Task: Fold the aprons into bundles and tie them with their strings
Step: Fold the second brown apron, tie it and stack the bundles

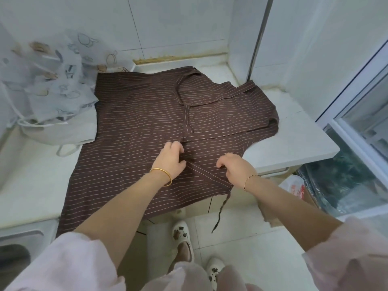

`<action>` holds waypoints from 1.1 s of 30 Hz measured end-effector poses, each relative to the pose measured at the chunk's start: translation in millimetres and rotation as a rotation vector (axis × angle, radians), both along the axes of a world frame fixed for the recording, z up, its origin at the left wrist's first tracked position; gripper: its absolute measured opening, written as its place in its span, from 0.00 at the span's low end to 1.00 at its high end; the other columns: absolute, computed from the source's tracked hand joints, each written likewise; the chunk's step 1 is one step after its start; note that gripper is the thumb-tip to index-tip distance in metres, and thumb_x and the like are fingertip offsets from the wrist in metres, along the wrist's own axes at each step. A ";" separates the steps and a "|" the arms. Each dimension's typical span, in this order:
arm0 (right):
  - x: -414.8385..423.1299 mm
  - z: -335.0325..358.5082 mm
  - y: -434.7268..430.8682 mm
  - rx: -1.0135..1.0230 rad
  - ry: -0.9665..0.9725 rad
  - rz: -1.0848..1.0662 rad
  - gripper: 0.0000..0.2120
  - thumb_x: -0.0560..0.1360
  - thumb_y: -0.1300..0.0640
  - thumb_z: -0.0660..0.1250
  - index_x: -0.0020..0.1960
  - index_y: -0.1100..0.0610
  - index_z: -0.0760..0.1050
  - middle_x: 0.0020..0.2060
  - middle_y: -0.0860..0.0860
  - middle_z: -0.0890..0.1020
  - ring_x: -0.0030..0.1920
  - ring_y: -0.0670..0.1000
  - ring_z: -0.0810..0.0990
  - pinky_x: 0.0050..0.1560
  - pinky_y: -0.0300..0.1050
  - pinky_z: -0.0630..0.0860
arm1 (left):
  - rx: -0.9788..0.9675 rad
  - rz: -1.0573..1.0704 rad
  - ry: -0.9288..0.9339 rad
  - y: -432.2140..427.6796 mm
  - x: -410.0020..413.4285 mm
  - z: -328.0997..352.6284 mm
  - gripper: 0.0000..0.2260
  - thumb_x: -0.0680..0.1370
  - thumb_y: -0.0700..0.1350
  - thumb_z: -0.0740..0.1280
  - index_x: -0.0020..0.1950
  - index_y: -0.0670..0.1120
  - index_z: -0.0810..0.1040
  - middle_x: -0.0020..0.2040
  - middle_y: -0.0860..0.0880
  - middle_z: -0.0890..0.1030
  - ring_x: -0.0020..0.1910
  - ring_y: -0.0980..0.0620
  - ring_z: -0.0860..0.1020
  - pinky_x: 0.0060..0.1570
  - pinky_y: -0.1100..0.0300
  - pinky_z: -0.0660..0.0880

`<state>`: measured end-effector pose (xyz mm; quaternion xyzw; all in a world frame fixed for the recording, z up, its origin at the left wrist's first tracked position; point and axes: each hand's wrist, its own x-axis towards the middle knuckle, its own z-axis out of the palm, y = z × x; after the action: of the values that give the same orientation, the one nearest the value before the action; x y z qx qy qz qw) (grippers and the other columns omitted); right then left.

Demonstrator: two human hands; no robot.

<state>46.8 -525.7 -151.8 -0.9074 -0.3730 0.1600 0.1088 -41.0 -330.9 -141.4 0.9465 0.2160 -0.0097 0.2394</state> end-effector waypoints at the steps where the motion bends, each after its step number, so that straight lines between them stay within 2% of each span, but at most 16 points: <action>1: 0.9 -1.0 -1.6 0.012 -0.015 -0.003 0.20 0.75 0.70 0.61 0.63 0.53 0.72 0.62 0.51 0.74 0.60 0.52 0.73 0.63 0.43 0.72 | -0.002 -0.063 0.019 -5.5 -0.6 1.2 0.10 0.75 0.45 0.69 0.54 0.49 0.72 0.53 0.50 0.72 0.50 0.51 0.75 0.52 0.59 0.75; 4: 1.3 -2.7 -9.1 -0.002 -0.057 0.043 0.21 0.74 0.70 0.63 0.64 0.53 0.71 0.63 0.51 0.72 0.62 0.52 0.71 0.64 0.41 0.70 | 0.014 -0.276 0.262 -23.3 -3.3 2.3 0.08 0.75 0.51 0.69 0.44 0.49 0.72 0.43 0.51 0.75 0.42 0.50 0.75 0.41 0.60 0.73; 6: 1.1 -6.5 -14.8 -0.009 -0.085 0.100 0.24 0.73 0.70 0.65 0.65 0.54 0.69 0.64 0.51 0.71 0.63 0.52 0.69 0.64 0.42 0.69 | 0.154 -0.410 0.385 -32.3 -5.2 -1.2 0.11 0.74 0.54 0.69 0.43 0.49 0.71 0.45 0.50 0.76 0.43 0.50 0.74 0.40 0.60 0.72; 8: -1.6 -12.3 -18.8 0.008 -0.146 0.172 0.25 0.70 0.70 0.66 0.64 0.54 0.68 0.64 0.51 0.70 0.63 0.53 0.69 0.62 0.43 0.69 | 0.321 -0.500 0.385 -38.0 -7.0 -5.7 0.17 0.72 0.58 0.70 0.50 0.48 0.71 0.52 0.49 0.74 0.48 0.50 0.73 0.46 0.57 0.72; 10: -5.2 -21.2 -20.7 0.026 -0.228 0.250 0.26 0.65 0.71 0.68 0.60 0.54 0.70 0.61 0.52 0.71 0.60 0.55 0.70 0.59 0.45 0.71 | 0.468 -0.560 0.389 -41.0 -9.8 -13.2 0.31 0.68 0.60 0.72 0.63 0.46 0.67 0.59 0.47 0.70 0.57 0.47 0.71 0.54 0.54 0.72; 12: -9.9 -30.4 -21.0 0.033 -0.283 0.287 0.27 0.60 0.73 0.70 0.55 0.55 0.72 0.57 0.54 0.74 0.57 0.57 0.73 0.56 0.49 0.74 | 0.625 -0.596 0.393 -45.2 -16.0 -21.6 0.35 0.68 0.58 0.73 0.67 0.44 0.62 0.62 0.45 0.67 0.60 0.46 0.69 0.57 0.53 0.71; 15: -15.3 -38.0 -21.0 0.063 -0.290 0.265 0.27 0.57 0.74 0.71 0.53 0.56 0.73 0.56 0.55 0.76 0.57 0.59 0.74 0.55 0.52 0.76 | 0.725 -0.580 0.314 -50.0 -22.7 -29.1 0.24 0.75 0.41 0.67 0.67 0.43 0.60 0.63 0.43 0.66 0.59 0.44 0.68 0.56 0.55 0.70; 17: -17.0 -38.5 -21.0 0.089 -0.292 0.260 0.28 0.57 0.74 0.71 0.55 0.57 0.73 0.57 0.56 0.75 0.59 0.59 0.73 0.57 0.53 0.75 | 0.695 -0.567 0.271 -47.8 -22.6 -28.3 0.22 0.75 0.35 0.63 0.67 0.42 0.61 0.62 0.43 0.67 0.59 0.44 0.69 0.54 0.55 0.71; 19: -16.8 -38.0 -22.2 0.098 -0.319 0.280 0.29 0.57 0.74 0.70 0.56 0.58 0.74 0.58 0.57 0.74 0.61 0.60 0.73 0.57 0.54 0.75 | 0.631 -0.574 0.244 -41.0 -21.2 -25.4 0.21 0.76 0.35 0.64 0.67 0.43 0.63 0.62 0.43 0.68 0.59 0.45 0.70 0.52 0.55 0.72; 22: -14.8 -40.9 -25.7 0.049 -0.374 0.326 0.33 0.57 0.69 0.75 0.62 0.58 0.74 0.60 0.57 0.75 0.63 0.60 0.73 0.62 0.56 0.73 | 0.419 -0.524 0.205 -29.7 -20.9 -18.9 0.09 0.78 0.38 0.61 0.57 0.45 0.68 0.55 0.46 0.72 0.54 0.46 0.71 0.46 0.56 0.70; 23: -14.8 -40.9 -26.5 0.000 -0.376 0.343 0.37 0.59 0.65 0.76 0.66 0.57 0.71 0.63 0.56 0.74 0.65 0.60 0.71 0.65 0.56 0.70 | 0.319 -0.469 0.185 -25.8 -21.1 -15.2 0.05 0.78 0.39 0.61 0.53 0.46 0.68 0.51 0.47 0.73 0.51 0.47 0.72 0.44 0.58 0.69; 25: -15.6 -41.0 -27.8 -0.110 -0.331 0.345 0.44 0.67 0.48 0.74 0.76 0.56 0.55 0.73 0.54 0.63 0.73 0.57 0.60 0.73 0.55 0.58 | 0.128 -0.301 0.143 -19.2 -19.4 -6.8 0.06 0.78 0.40 0.63 0.48 0.47 0.66 0.44 0.49 0.75 0.45 0.47 0.74 0.43 0.58 0.69; 26: -16.8 -38.3 -25.5 -0.156 -0.266 0.314 0.48 0.68 0.39 0.69 0.77 0.54 0.48 0.75 0.52 0.57 0.75 0.56 0.54 0.75 0.55 0.52 | 0.045 -0.210 0.117 -16.6 -18.2 -2.8 0.06 0.78 0.40 0.63 0.48 0.47 0.66 0.43 0.49 0.75 0.43 0.47 0.75 0.43 0.57 0.71; 28: -21.8 -32.6 -14.1 -0.161 -0.197 0.224 0.52 0.66 0.29 0.63 0.77 0.51 0.41 0.76 0.51 0.54 0.75 0.56 0.51 0.75 0.58 0.50 | -0.060 -0.081 0.062 -14.7 -13.8 2.9 0.05 0.78 0.39 0.62 0.48 0.47 0.67 0.43 0.48 0.76 0.42 0.48 0.75 0.45 0.55 0.72; 31: -30.6 -21.6 12.0 -0.107 -0.126 0.090 0.51 0.65 0.27 0.62 0.76 0.45 0.38 0.76 0.54 0.53 0.74 0.61 0.54 0.72 0.64 0.53 | -0.105 -0.030 0.024 -21.2 -5.6 9.0 0.07 0.78 0.35 0.58 0.51 0.47 0.65 0.42 0.47 0.75 0.41 0.47 0.74 0.44 0.54 0.71; 33: -36.2 -17.2 25.5 -0.098 -0.138 0.025 0.50 0.66 0.29 0.63 0.76 0.44 0.38 0.76 0.55 0.48 0.74 0.63 0.53 0.71 0.66 0.53 | -0.125 -0.013 0.030 -26.1 -0.5 10.8 0.09 0.79 0.33 0.54 0.53 0.47 0.63 0.37 0.49 0.70 0.37 0.50 0.71 0.42 0.56 0.68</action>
<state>10.6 -500.1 -168.9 -0.9158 -0.3828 0.1163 0.0363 -41.5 -357.0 -130.5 0.9309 0.2125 -0.0388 0.2947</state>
